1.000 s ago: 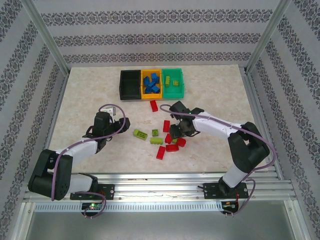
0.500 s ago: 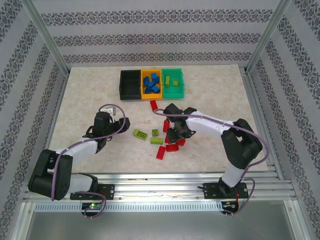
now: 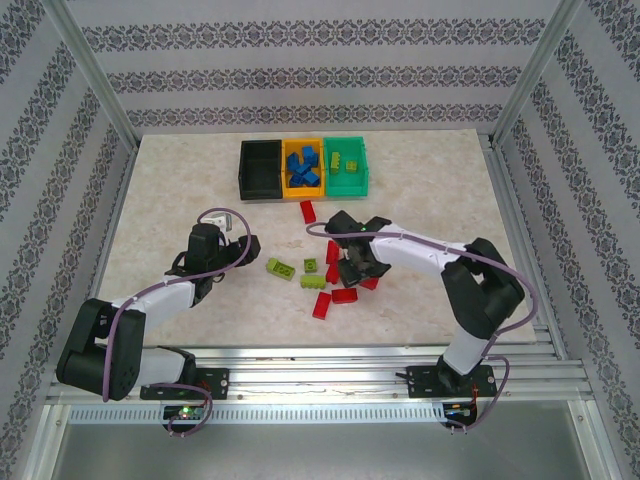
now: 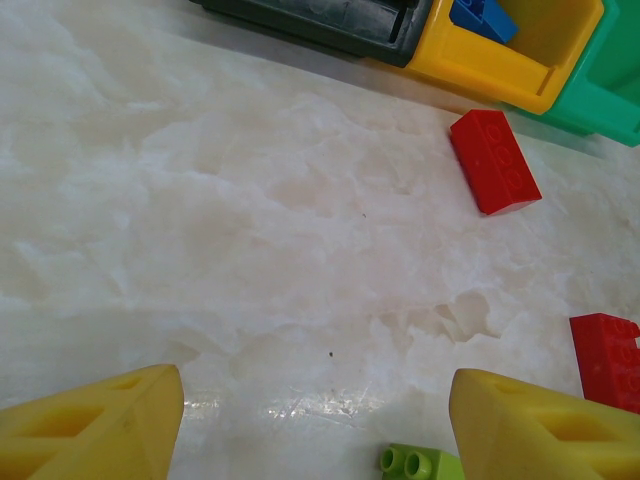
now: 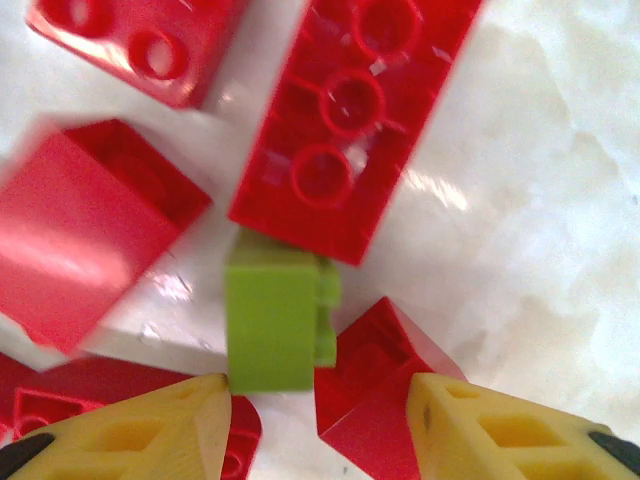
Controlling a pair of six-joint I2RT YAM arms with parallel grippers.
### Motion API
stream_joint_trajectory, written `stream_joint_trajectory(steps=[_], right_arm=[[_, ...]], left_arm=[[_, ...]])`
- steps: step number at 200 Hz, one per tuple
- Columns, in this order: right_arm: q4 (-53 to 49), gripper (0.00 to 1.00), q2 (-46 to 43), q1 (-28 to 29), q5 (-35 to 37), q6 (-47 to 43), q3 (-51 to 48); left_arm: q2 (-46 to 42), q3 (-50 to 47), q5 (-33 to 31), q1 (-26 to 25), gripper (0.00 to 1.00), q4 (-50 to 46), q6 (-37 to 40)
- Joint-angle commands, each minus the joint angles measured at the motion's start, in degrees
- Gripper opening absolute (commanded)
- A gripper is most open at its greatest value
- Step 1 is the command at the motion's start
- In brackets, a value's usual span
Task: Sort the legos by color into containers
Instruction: Move the lego to the bottom-center of the table, then pick up the lego from the center of the table.
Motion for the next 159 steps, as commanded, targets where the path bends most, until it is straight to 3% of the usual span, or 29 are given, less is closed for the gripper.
stream_joint_trajectory(steps=[1, 61, 119, 141, 159], right_arm=[[-2.63, 0.54, -1.89, -1.30, 0.31, 2.83, -3.77], [-2.34, 0.57, -1.14, -0.40, -1.37, 1.82, 3.14], [-0.50, 0.56, 5.55, 0.47, -2.93, 0.71, 6.12], [0.40, 0.53, 7.18, 0.77, -3.08, 0.88, 5.41], [0.41, 0.44, 7.58, 0.77, -2.69, 0.88, 4.95]], left_arm=[[-0.10, 0.88, 1.03, 0.80, 0.71, 2.00, -0.47], [0.27, 0.99, 1.18, 0.80, 0.71, 2.02, -0.38], [-0.03, 1.05, 1.12, 0.79, 0.71, 1.90, -0.20], [-0.02, 1.03, 0.97, 0.78, 0.71, 1.90, -0.29], [0.13, 0.99, 1.13, 0.88, 0.72, 1.92, -0.29]])
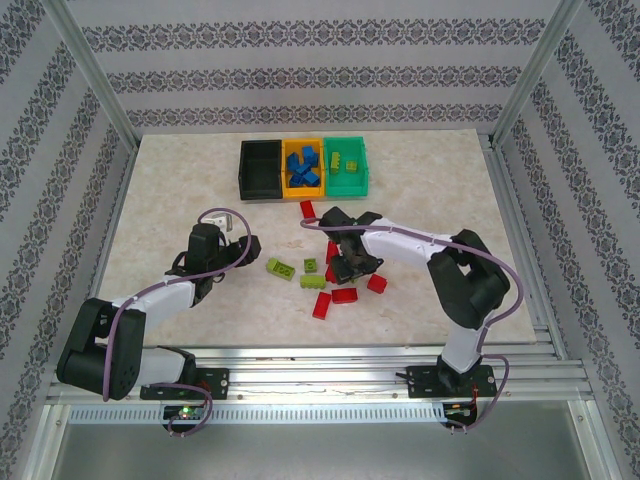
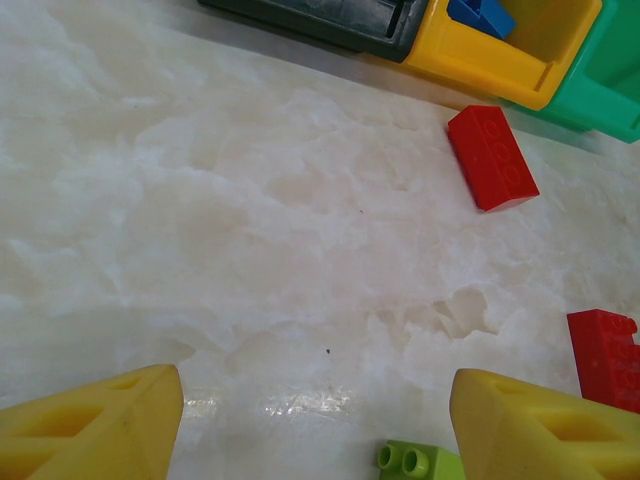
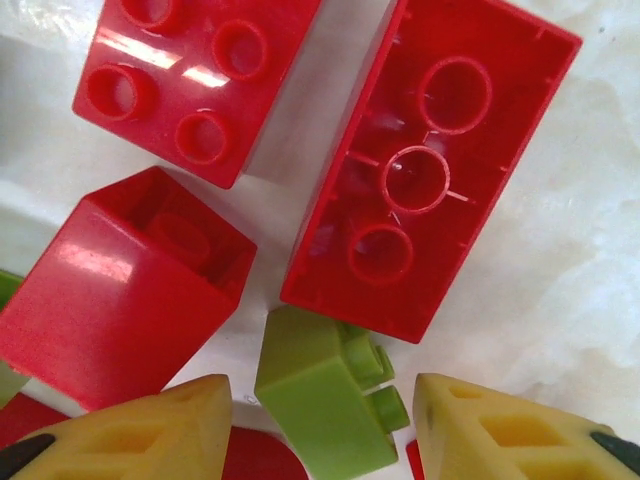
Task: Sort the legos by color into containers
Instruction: Pick up the lego from the center of the table, then place the lego in the container.
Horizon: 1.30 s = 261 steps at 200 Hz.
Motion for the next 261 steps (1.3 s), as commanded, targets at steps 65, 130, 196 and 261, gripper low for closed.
stream_joint_trajectory(steps=[65, 130, 196, 261], right_arm=[[0.23, 0.24, -2.59, 0.18, 0.86, -1.91, 2.06], [10.98, 0.24, 2.44, -10.46, -5.65, -2.03, 17.94], [9.28, 0.41, 22.69, -17.86, -1.75, -2.29, 47.26], [9.73, 0.52, 16.95, -13.13, -3.60, -5.95, 37.81]], left_arm=[[0.34, 1.06, 0.87, 0.74, 0.72, 2.17, -0.35], [0.77, 1.09, 0.78, 0.84, 0.72, 2.21, -0.35], [0.42, 1.34, 0.14, 0.79, 0.72, 1.57, 0.21], [0.50, 1.33, 0.56, 0.81, 0.72, 1.57, -0.16]])
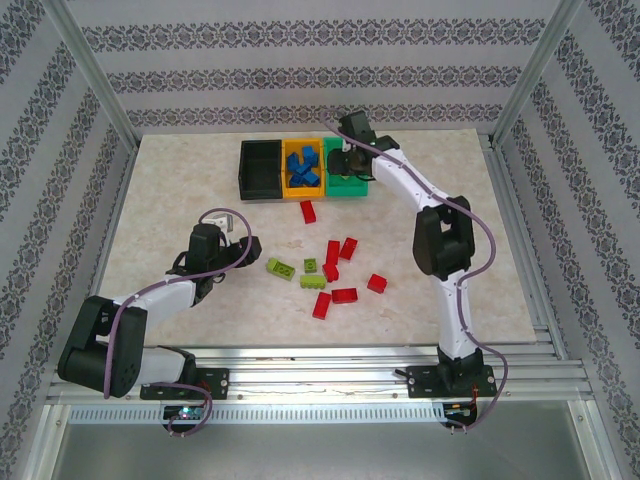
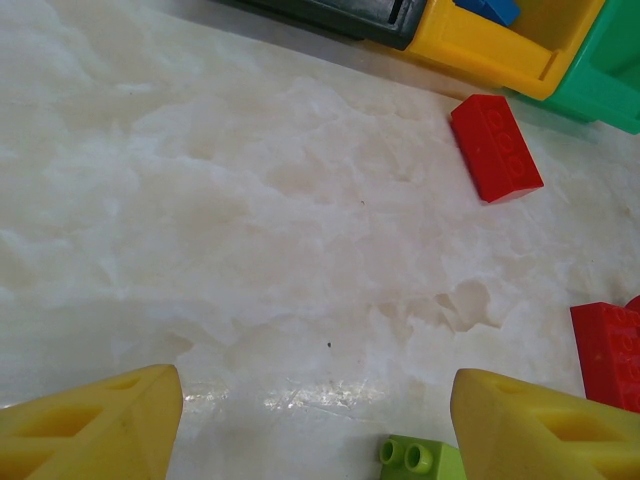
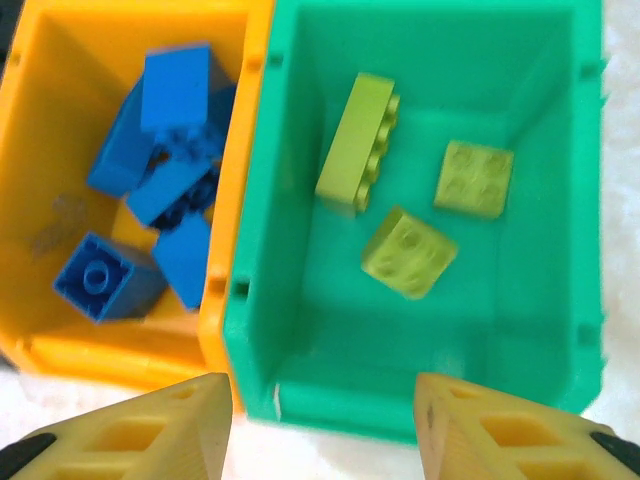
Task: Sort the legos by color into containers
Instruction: Place the lego in the container, then pick up the lego from the center of the table.
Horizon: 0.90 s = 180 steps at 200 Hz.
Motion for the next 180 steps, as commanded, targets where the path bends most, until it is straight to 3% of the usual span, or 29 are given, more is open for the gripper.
stream_joint_trajectory(steps=[1, 30, 67, 119, 146, 180], right_arm=[[0.31, 0.52, -6.50, 3.78, -1.30, -2.50, -8.47], [3.83, 0.51, -14.91, 9.95, -4.43, -6.03, -21.72], [4.93, 0.52, -19.79, 18.09, -8.49, -9.85, -30.16], [3.77, 0.55, -12.27, 25.39, -10.40, -13.23, -28.44], [3.51, 0.62, -9.10, 26.35, -9.98, -13.44, -25.86], [3.95, 0.61, -6.58, 26.80, -9.74, -13.10, -25.33]], left_arm=[[-0.23, 1.34, 0.00, 0.81, 0.72, 1.56, -0.19], [0.03, 1.33, 0.19, 0.89, 0.72, 1.82, -0.62], [0.23, 1.40, -0.59, 1.07, 0.72, 1.49, -0.77], [0.49, 1.33, -0.73, 1.95, 0.72, 1.30, -1.44], [0.31, 1.08, -0.41, 2.47, 0.72, 1.30, -1.62], [0.45, 1.00, -0.17, 2.64, 0.72, 1.52, -1.89]])
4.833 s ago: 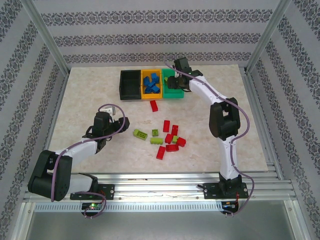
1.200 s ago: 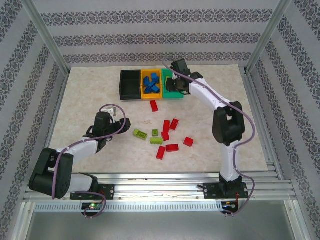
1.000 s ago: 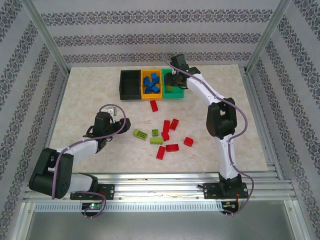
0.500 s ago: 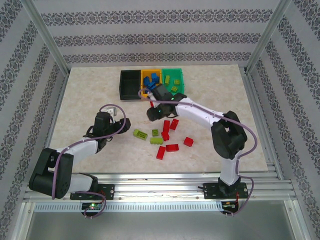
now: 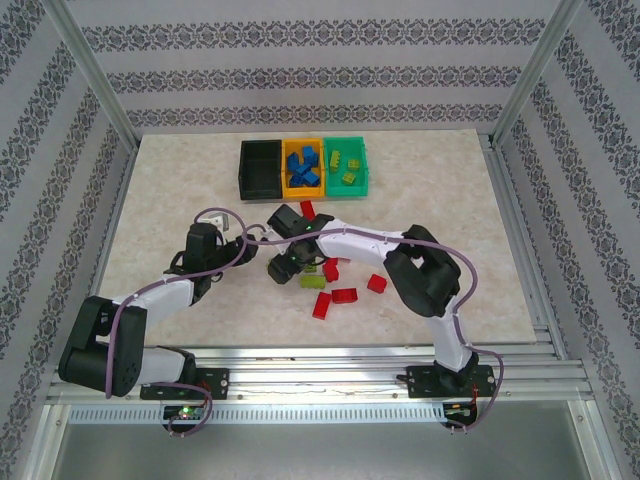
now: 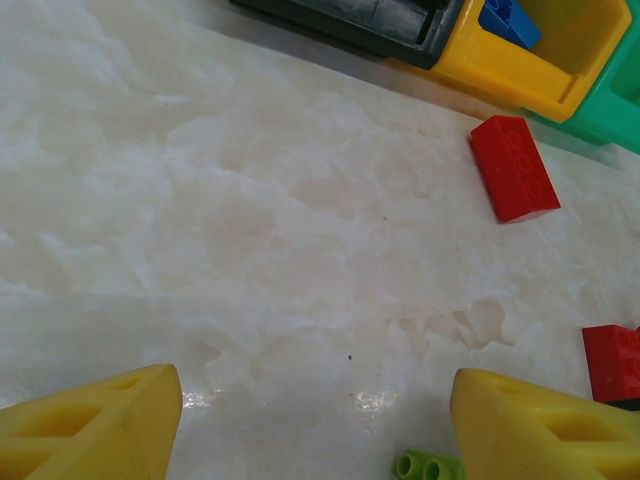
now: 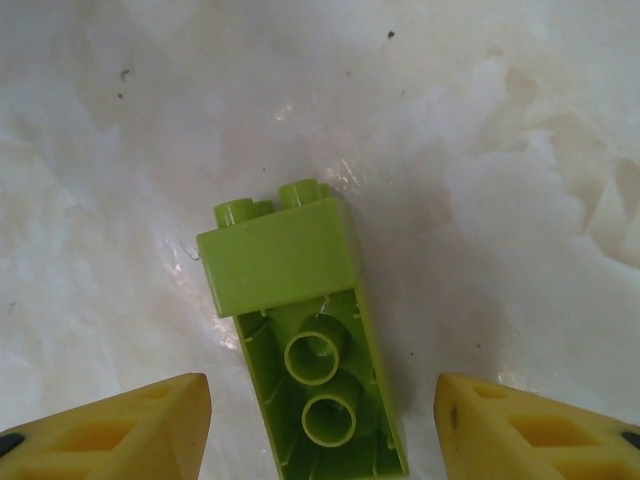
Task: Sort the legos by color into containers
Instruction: Pick up the lego from the center of the table, then place the lego in the container.
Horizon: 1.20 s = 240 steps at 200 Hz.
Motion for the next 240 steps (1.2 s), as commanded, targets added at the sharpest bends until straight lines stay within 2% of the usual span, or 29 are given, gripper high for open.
stream_joint_trajectory(steps=[1, 58, 90, 119, 171, 197, 213, 240], right_arm=[[0.04, 0.61, 1.53, 0.38, -0.27, -0.87, 2.21], [-0.13, 0.53, 3.00, 1.08, 1.61, -0.09, 1.59], [0.74, 0.38, 1.69, 0.76, 0.76, 0.50, 0.68], [2.98, 0.37, -1.91, -0.76, -0.90, 1.50, -1.78], [13.17, 0.37, -12.85, -7.97, -6.55, 6.24, -10.68], [20.42, 0.36, -14.30, -13.72, -10.31, 14.11, -13.35], [23.47, 0.36, -13.99, -16.89, -8.72, 17.98, -13.05], [23.58, 0.36, -11.45, -21.72, -2.16, 20.15, -8.13]], left_arm=[[0.44, 0.90, 0.01, 0.81, 0.72, 1.56, -0.77], [0.63, 0.90, 0.67, 1.03, 0.72, 1.82, -1.02], [0.74, 0.89, 0.76, 1.18, 0.72, 1.88, -1.13], [0.77, 0.89, 0.82, 1.36, 0.72, 1.98, -1.23], [1.20, 0.72, 1.36, 1.55, 0.72, 2.37, -1.46], [1.46, 0.73, 1.70, 1.75, 0.72, 2.67, -1.62], [1.42, 0.81, 1.71, 1.84, 0.72, 2.63, -1.63], [1.25, 0.71, 1.79, 1.87, 0.72, 2.63, -1.56]])
